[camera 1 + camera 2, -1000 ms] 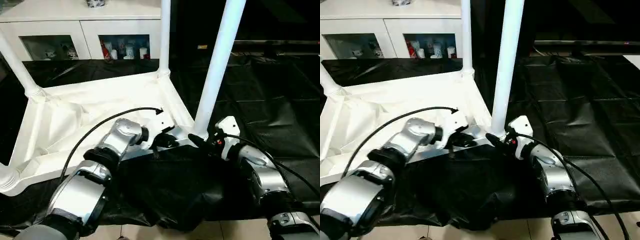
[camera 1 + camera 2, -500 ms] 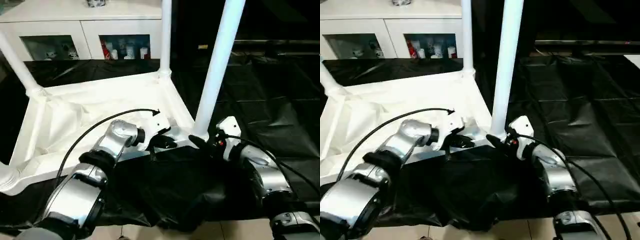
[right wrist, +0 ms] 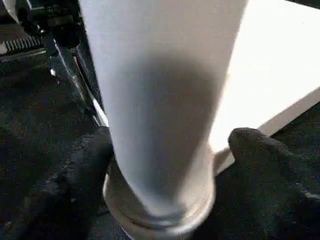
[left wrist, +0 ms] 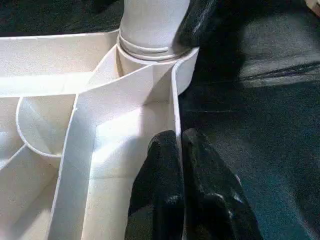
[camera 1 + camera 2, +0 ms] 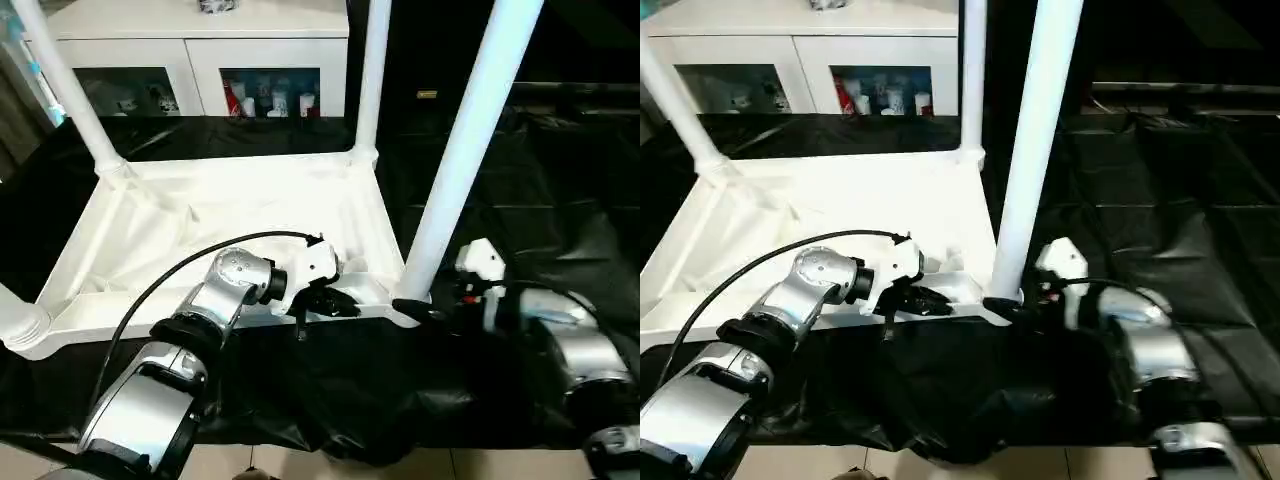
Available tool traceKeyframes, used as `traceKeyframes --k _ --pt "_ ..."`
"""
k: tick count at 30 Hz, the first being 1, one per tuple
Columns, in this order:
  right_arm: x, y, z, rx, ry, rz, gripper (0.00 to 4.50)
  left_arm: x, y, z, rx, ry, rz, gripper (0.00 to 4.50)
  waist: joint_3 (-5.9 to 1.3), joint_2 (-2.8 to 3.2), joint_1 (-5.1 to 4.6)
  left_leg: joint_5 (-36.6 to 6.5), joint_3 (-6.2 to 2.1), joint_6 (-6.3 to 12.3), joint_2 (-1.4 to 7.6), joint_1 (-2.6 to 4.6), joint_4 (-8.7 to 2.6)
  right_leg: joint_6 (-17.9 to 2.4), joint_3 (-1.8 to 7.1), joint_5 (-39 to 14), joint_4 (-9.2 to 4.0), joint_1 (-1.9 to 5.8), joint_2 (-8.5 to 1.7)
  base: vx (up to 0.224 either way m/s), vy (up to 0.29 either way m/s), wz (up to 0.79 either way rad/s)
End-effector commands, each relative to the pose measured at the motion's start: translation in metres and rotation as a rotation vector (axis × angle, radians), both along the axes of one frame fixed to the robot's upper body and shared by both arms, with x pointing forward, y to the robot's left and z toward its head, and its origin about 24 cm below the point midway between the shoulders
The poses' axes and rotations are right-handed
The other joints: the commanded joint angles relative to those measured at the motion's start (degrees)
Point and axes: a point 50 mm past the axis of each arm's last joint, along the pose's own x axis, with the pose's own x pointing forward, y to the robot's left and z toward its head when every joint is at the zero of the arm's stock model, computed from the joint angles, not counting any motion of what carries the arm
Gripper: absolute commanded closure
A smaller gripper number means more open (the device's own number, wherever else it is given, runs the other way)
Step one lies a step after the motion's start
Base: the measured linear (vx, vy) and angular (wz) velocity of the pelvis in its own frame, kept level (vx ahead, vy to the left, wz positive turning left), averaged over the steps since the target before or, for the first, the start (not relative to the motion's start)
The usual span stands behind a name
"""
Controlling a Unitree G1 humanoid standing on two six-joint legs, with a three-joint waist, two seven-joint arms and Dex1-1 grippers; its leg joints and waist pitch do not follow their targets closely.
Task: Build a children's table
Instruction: Rotate leg to tighten
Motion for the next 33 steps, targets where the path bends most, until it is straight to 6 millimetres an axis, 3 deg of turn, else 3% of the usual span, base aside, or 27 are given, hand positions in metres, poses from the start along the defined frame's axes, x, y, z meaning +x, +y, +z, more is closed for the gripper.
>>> traceKeyframes --k 1,3,5,13,22,25,26,27,28,29,31,32,33 --pt "-0.002 0.001 0.002 -0.018 0.0 0.047 0.47 -0.009 0.003 -0.011 0.035 0.053 -0.042 4.5 -3.53 -1.44 0.01 -8.3 -1.56 6.93 3.29 0.49 -3.32 -10.7 3.3 -13.8 -4.56 2.61 -5.47 0.0 0.0 0.0" --pt "-0.003 0.0 0.002 -0.012 0.015 0.056 0.47 -0.009 0.004 -0.011 0.034 0.054 -0.048 4.5 -3.54 -1.42 0.05 -8.1 -1.52 7.15 3.23 0.43 -3.25 -10.8 3.3 -13.8 -4.6 2.6 -5.52 0.0 0.0 0.0" --pt "-0.002 0.0 0.002 -0.004 0.021 0.052 0.81 -0.009 0.004 -0.011 0.034 0.055 -0.051 4.5 -3.57 -1.48 0.06 -7.8 -1.56 7.23 3.32 0.47 -3.29 -10.8 3.25 -13.6 -4.53 2.55 -5.47 0.0 0.0 0.0" --pt "-0.002 0.006 0.0 0.052 0.035 0.048 1.38 -0.01 0.002 -0.012 0.029 0.06 -0.057 4.5 -3.65 -1.45 0.05 -7.6 -1.57 7.11 3.29 0.43 -3.24 -11.0 3.24 -12.9 -4.38 2.59 -5.49 0.0 0.0 0.0" --pt "-0.013 0.014 -0.018 0.082 0.104 0.021 2.03 -0.005 0.0 -0.01 0.006 0.044 0.034 4.5 -3.58 -1.7 0.1 -7.6 -1.56 6.95 3.36 0.52 -3.32 -10.8 3.25 -13.4 -4.37 2.52 -5.48 0.0 0.0 0.0" --pt "-0.004 0.019 -0.037 0.03 0.101 -0.206 2.11 0.005 -0.007 -0.01 0.008 0.006 0.168 4.5 -3.18 -1.5 -0.36 -10.3 -1.66 5.18 3.27 0.86 -3.6 -9.6 3.21 -19.2 -5.25 2.07 -5.63 0.0 0.0 0.0" --pt "-0.001 0.021 -0.041 0.031 0.102 -0.282 2.12 0.007 -0.011 -0.009 0.0 -0.001 0.199 4.5 -3.04 -1.86 -0.89 -11.6 -1.84 3.67 3.25 0.94 -3.84 -9.1 3.2 -21.9 -5.43 1.99 -5.74 0.0 0.0 0.0" --pt "-0.001 0.021 -0.041 0.031 0.102 -0.282 2.12 0.007 -0.011 -0.009 0.0 -0.001 0.199 4.5 -3.04 -1.86 -0.89 -11.6 -1.84 3.67 3.25 0.94 -3.84 -9.1 3.2 -21.9 -5.43 1.99 -5.74 0.0 0.0 0.0" --pt "0.005 0.024 -0.045 0.033 0.104 -0.397 2.2 0.01 -0.017 -0.008 -0.005 -0.01 0.24 4.5 -2.85 -1.52 -1.55 -14.4 -2.07 2.39 3.15 1.17 -4.12 -8.1 3.06 -25.7 -5.94 1.94 -5.67 0.0 0.0 0.0" --pt "0.009 0.027 -0.047 0.042 0.109 -0.472 2.3 0.012 -0.021 -0.008 -0.002 -0.02 0.271 4.5 -2.78 -1.62 -2.15 -16.6 -2.19 1.78 3.09 1.52 -4.17 -7.8 3.06 -27.4 -6.27 1.72 -5.66 0.0 0.0 0.0" --pt "0.016 0.034 -0.049 0.044 0.114 -0.588 2.37 0.015 -0.03 -0.007 0.0 -0.039 0.322 4.5 -2.67 -1.43 -2.61 -18.0 -2.32 1.19 3.02 1.61 -4.25 -7.6 3.06 -28.5 -6.39 1.57 -5.68 0.0 0.0 0.0" --pt "0.02 0.04 -0.05 0.045 0.121 -0.654 2.44 0.017 -0.037 -0.006 -0.004 -0.047 0.356 4.5 -2.7 -1.85 -3.12 -19.2 -2.54 1.05 2.79 1.44 -4.33 -6.7 2.94 -30.1 -6.62 1.81 -5.71 0.0 0.0 0.0" --pt "0.02 0.04 -0.05 0.045 0.121 -0.654 2.44 0.017 -0.037 -0.006 -0.004 -0.047 0.356 4.5 -2.74 -1.59 -3.26 -19.2 -2.61 1.11 2.77 1.44 -4.35 -6.6 3.01 -30.0 -6.59 1.77 -5.77 0.0 0.0 0.0"
